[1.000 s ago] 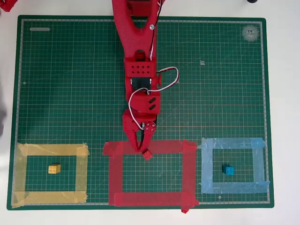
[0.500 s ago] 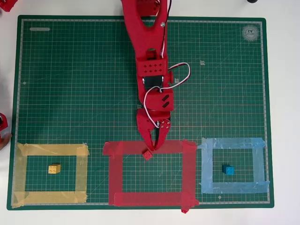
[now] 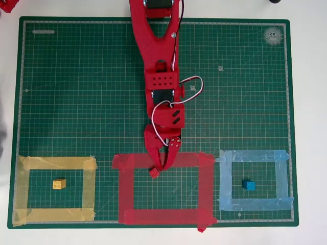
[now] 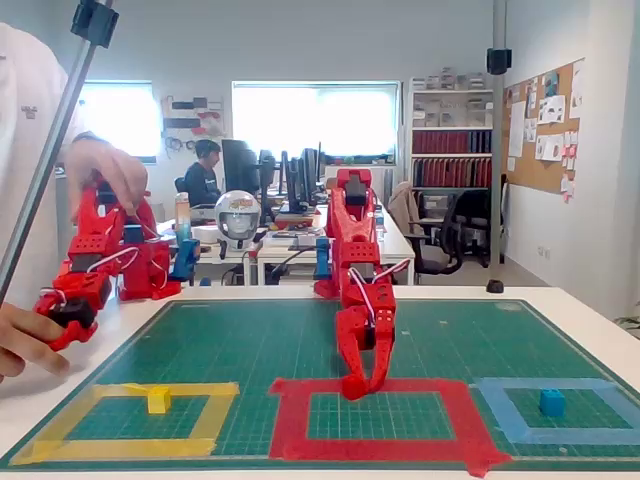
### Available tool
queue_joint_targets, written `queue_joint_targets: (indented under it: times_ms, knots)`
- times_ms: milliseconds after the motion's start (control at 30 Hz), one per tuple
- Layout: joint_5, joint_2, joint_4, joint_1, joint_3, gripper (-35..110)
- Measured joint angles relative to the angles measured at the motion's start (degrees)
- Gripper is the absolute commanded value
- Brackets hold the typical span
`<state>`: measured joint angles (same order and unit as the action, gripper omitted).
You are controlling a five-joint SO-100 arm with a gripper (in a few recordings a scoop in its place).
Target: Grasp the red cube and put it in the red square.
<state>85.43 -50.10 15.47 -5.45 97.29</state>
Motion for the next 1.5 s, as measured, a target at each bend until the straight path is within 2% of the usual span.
queue_joint_targets:
  times_ms: [633,767,967,1233,1367,1500]
  knots:
    - [0.0,-0.09,0.0,2.99,-0.26,-1]
    - [0.0,-4.92,0.0,2.29,6.15,-1]
    - [-1.93,-22.85,0.0,-1.85,25.14,-1]
    - [-2.81,-62.23,-1.76,-2.72,62.67,-2]
    - [-2.81,-83.94,-11.07,-2.72,77.96,-2]
    - [-2.81,-99.67,-25.05,-1.49,82.27,-2]
